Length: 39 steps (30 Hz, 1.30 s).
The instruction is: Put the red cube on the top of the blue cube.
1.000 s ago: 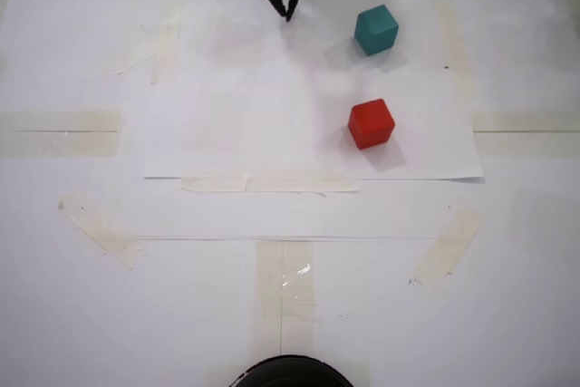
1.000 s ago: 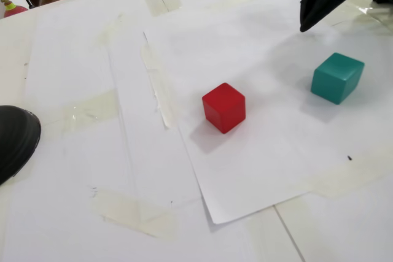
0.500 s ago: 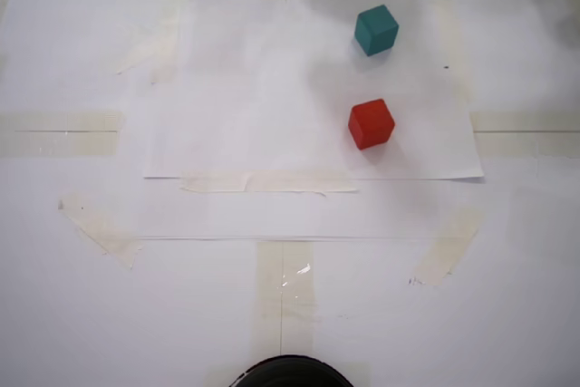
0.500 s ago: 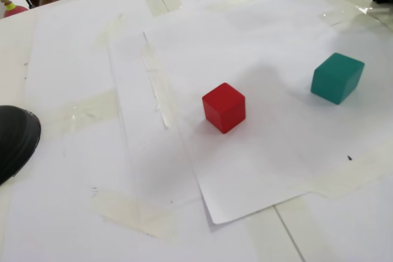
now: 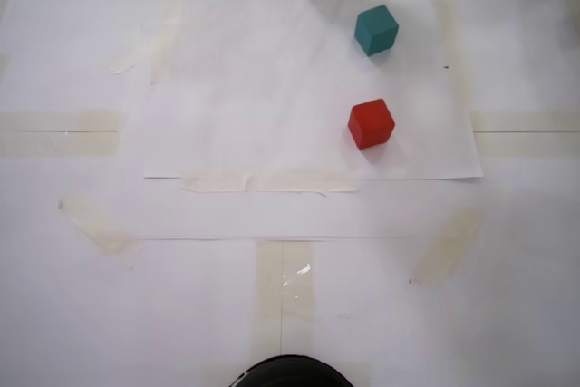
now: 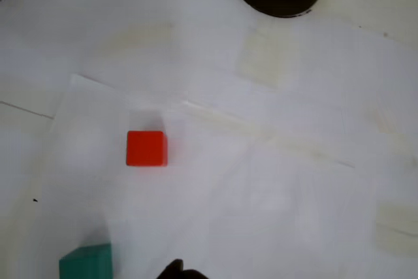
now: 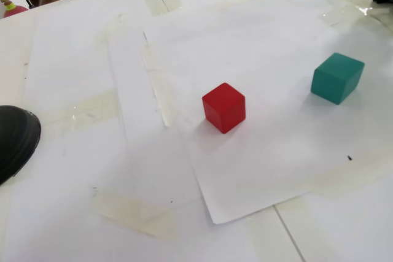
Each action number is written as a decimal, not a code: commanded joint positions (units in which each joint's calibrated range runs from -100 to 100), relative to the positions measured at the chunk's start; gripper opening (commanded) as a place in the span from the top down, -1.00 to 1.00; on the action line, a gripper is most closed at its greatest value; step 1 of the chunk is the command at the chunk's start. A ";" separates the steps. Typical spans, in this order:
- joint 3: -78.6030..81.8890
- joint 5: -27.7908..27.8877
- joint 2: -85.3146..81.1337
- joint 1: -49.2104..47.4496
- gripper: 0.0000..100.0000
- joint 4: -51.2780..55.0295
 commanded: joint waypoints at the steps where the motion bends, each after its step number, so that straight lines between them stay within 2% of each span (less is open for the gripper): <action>1: -16.96 -1.86 11.97 -4.41 1.00 3.37; 10: -21.59 -3.96 25.45 -11.22 1.00 3.21; 23: -22.68 -3.96 33.00 -12.97 0.98 -2.91; 25: -23.41 -3.96 33.43 -12.97 0.91 -2.91; 30: -25.22 -3.96 34.46 -13.87 0.55 -3.80; 39: -26.40 -5.47 37.21 -13.80 0.38 -5.52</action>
